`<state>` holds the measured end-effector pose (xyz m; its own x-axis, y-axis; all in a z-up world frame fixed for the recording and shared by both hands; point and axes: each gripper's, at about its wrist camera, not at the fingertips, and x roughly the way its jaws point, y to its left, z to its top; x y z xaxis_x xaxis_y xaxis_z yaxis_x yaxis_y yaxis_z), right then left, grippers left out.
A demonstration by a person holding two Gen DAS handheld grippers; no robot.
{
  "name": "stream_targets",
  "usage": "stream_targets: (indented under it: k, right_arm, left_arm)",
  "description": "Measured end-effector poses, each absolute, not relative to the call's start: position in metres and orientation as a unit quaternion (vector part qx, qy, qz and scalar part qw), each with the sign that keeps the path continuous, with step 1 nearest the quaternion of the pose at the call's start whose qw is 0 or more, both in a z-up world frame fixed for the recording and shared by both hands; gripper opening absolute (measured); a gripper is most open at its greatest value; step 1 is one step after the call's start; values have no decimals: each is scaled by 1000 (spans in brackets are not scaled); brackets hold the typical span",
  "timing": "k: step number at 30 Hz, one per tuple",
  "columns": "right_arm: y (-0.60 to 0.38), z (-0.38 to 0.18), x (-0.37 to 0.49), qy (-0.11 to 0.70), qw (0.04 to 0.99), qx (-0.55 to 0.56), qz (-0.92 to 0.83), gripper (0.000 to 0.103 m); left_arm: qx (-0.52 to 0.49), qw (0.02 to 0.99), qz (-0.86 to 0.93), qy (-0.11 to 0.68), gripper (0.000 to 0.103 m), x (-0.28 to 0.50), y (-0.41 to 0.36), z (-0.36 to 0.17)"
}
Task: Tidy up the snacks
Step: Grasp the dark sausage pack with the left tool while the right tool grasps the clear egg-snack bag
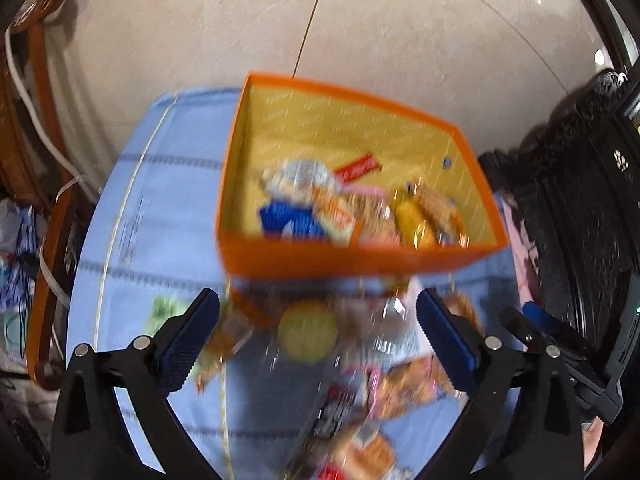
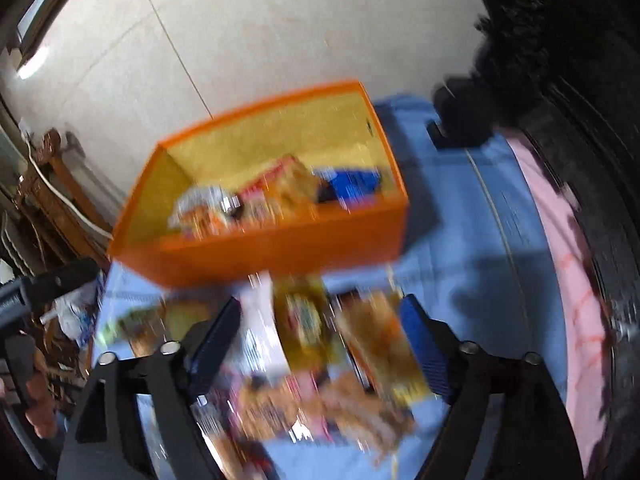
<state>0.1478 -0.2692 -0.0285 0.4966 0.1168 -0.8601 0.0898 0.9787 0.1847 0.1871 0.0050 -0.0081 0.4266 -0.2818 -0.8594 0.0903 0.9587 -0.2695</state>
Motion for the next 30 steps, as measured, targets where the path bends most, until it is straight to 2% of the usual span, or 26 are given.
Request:
stream_targets:
  k: [4, 10, 14, 17, 22, 26, 28, 30]
  right_arm:
    - [-272, -58, 99, 539, 839, 80, -7, 92]
    - [-271, -103, 41, 603, 791, 109, -3, 92]
    - [-234, -114, 14, 621, 778, 79, 52, 92]
    - [-203, -119, 4, 629, 772, 41, 87, 92]
    - [-148, -125, -10, 615, 776, -88, 111, 92]
    - [-130, -140, -6, 621, 766, -110, 124, 91]
    - [-126, -148, -3, 629, 760, -110, 120, 88]
    - [-125, -152, -1, 632, 759, -108, 115, 79]
  left_arm:
    - [-89, 823, -105, 551, 97, 143, 16, -34]
    - [-71, 792, -100, 598, 97, 91, 24, -78]
    - [-76, 774, -101, 621, 97, 67, 29, -95]
    - [-69, 772, -103, 623, 97, 56, 29, -98]
    - [-61, 778, -109, 615, 97, 46, 32, -91]
    - [-60, 782, -108, 611, 97, 40, 38, -84]
    - [-64, 782, -107, 611, 97, 39, 40, -83]
    - [-64, 783, -107, 610, 97, 37, 43, -84]
